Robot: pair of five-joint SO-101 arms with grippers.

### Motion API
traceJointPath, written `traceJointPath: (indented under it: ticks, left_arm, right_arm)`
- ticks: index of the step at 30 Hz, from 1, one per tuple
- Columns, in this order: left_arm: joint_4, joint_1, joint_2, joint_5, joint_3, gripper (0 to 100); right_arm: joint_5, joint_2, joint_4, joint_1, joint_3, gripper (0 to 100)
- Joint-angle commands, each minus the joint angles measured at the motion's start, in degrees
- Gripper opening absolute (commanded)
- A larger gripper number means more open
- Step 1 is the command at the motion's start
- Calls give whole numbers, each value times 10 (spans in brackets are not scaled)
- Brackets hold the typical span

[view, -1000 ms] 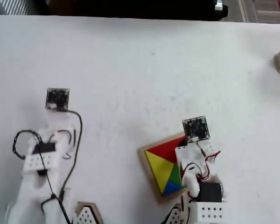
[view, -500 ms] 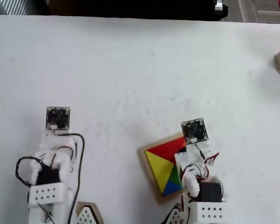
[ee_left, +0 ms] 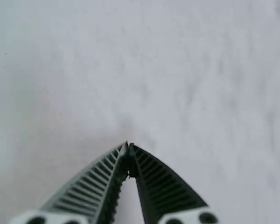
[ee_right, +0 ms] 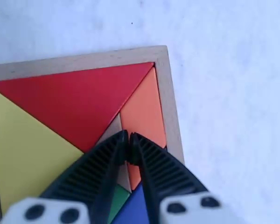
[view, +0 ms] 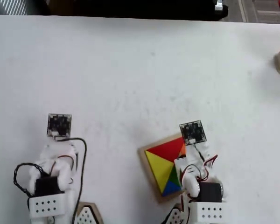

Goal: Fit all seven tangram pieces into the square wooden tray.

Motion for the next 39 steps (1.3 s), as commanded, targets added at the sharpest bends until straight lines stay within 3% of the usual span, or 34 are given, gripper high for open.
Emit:
traceJointPath:
  ticks: [1,9,39]
  left_arm:
    - [64,-5,-35,-2,-4,25]
    - [111,-5,-64,-2,-4,25]
    - [113,-5,-67,-2,-4,25]
  right_arm:
    - [-6,-7,4,-1,5,18]
    - [-6,-7,4,-1,5,18]
    - [-6,-7,4,-2,5,18]
